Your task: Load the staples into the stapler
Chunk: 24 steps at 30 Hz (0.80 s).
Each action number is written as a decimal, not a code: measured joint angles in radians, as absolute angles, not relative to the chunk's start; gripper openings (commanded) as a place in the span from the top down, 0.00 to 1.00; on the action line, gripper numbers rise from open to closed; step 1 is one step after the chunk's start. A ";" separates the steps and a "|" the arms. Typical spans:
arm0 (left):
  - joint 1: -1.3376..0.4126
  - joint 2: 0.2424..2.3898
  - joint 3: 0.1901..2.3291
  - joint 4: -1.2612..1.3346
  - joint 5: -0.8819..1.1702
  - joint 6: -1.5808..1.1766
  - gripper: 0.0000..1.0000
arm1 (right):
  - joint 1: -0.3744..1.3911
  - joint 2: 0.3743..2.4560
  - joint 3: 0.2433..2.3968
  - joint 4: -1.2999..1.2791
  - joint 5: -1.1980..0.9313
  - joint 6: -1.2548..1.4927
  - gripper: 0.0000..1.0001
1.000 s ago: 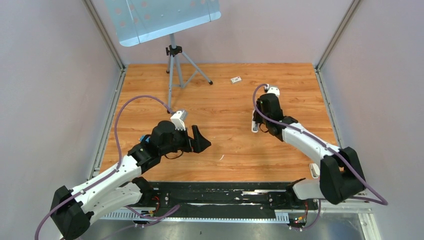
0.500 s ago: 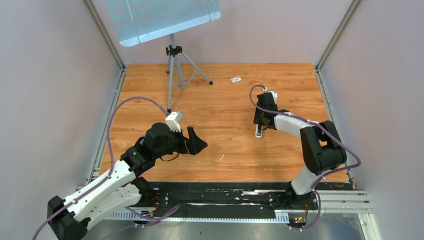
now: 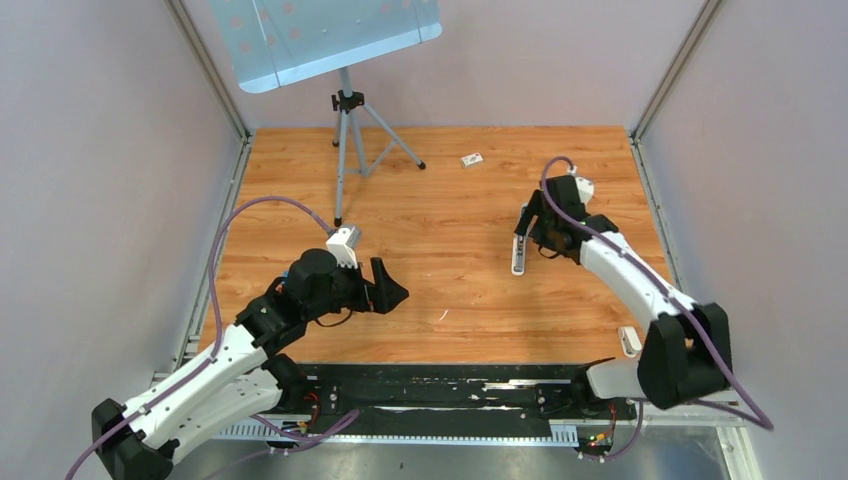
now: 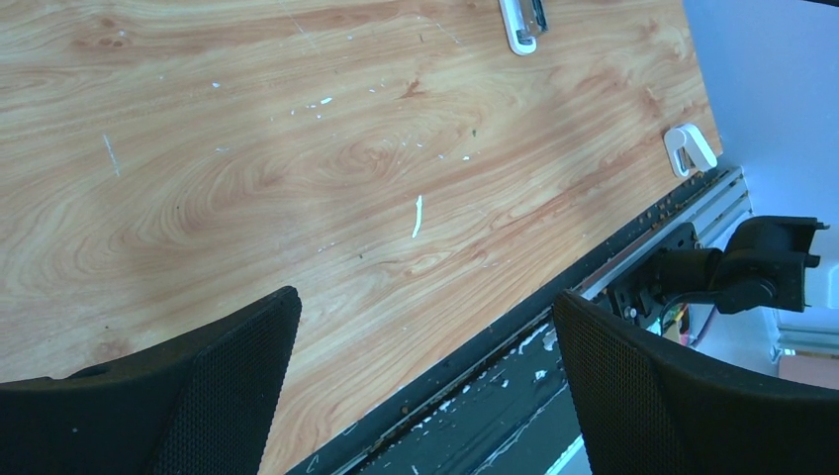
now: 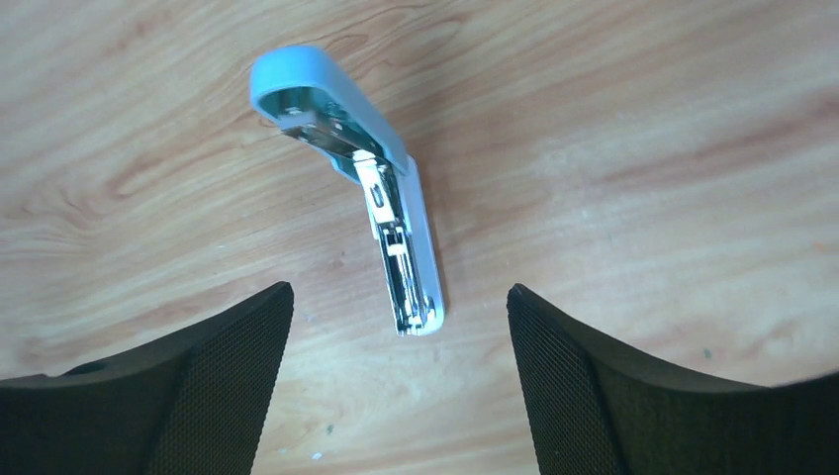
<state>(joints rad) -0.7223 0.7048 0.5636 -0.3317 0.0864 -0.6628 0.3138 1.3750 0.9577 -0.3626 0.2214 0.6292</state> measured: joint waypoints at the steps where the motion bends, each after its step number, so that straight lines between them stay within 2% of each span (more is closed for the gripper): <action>1: -0.722 0.701 0.564 -0.335 0.086 -0.663 0.00 | 0.303 1.335 0.958 -0.393 0.223 0.662 0.14; 6: -0.722 0.670 0.564 -0.345 0.084 -0.663 0.00 | 0.231 1.129 0.933 -0.580 0.289 0.877 0.11; 11: -0.722 0.644 0.563 -0.347 0.083 -0.664 0.00 | 0.139 0.976 0.891 -0.800 0.401 1.062 0.12; 18: -0.722 0.632 0.561 -0.352 0.085 -0.665 0.00 | -0.083 0.956 0.864 -0.992 0.532 1.100 0.06; 24: -0.722 0.626 0.555 -0.362 0.086 -0.665 0.00 | -0.291 0.964 0.765 -1.016 0.550 1.016 0.03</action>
<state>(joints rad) -0.7223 0.6262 0.5549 -0.3618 0.0856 -0.6651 -0.2909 0.9642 0.7647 -1.0161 0.5495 1.0164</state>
